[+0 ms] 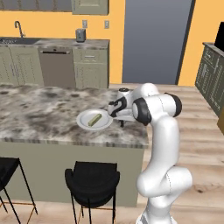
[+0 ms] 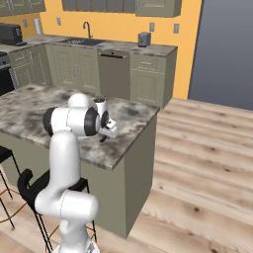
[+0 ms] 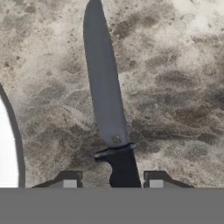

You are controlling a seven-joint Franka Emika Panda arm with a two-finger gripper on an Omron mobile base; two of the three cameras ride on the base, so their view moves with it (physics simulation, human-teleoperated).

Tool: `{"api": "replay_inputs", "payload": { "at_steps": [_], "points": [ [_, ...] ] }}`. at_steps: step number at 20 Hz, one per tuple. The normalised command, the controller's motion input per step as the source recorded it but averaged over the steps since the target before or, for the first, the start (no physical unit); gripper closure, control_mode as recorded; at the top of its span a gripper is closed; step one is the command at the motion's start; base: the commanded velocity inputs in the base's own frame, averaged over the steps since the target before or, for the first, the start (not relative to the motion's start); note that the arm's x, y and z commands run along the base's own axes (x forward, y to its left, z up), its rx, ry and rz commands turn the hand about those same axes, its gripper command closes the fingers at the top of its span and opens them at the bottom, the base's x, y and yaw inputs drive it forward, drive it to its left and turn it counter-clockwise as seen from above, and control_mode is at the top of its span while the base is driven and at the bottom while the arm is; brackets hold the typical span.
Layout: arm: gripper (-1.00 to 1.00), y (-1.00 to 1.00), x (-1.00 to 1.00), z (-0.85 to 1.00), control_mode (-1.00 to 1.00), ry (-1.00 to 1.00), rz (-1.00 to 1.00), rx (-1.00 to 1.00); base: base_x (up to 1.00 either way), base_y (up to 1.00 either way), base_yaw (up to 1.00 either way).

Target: Retrieve the butter from the fridge and place it on a plate on the dining table. Then retrieve the butter knife by the fridge and place it near the plate.

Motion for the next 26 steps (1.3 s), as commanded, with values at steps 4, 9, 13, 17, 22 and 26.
{"api": "replay_inputs", "payload": {
  "at_steps": [4, 9, 13, 17, 22, 26],
  "points": [
    [-1.0, -0.02, 0.12, -0.01, -1.0, 0.01, 0.0, 0.0, 0.0, 0.0, 0.0],
    [-1.0, -0.15, -0.08, 0.38, -1.0, 0.09, 0.0, 0.0, 0.0, 0.0, 0.0],
    [-1.0, -0.11, -0.5, 0.7, -1.0, 0.0, 0.05, 0.0, 0.0, 0.0, 0.0],
    [-1.0, 0.0, -0.8, 0.73, -1.0, -0.01, 0.17, -0.05, 0.0, 0.0, 0.0],
    [-1.0, 0.0, -0.98, 0.78, -1.0, -0.05, 0.19, -0.1, 0.0, 0.0, 0.0],
    [-1.0, 0.0, -0.97, 0.64, -1.0, -0.08, 0.18, -0.09, 0.0, 0.0, 0.0]
  ]
}}
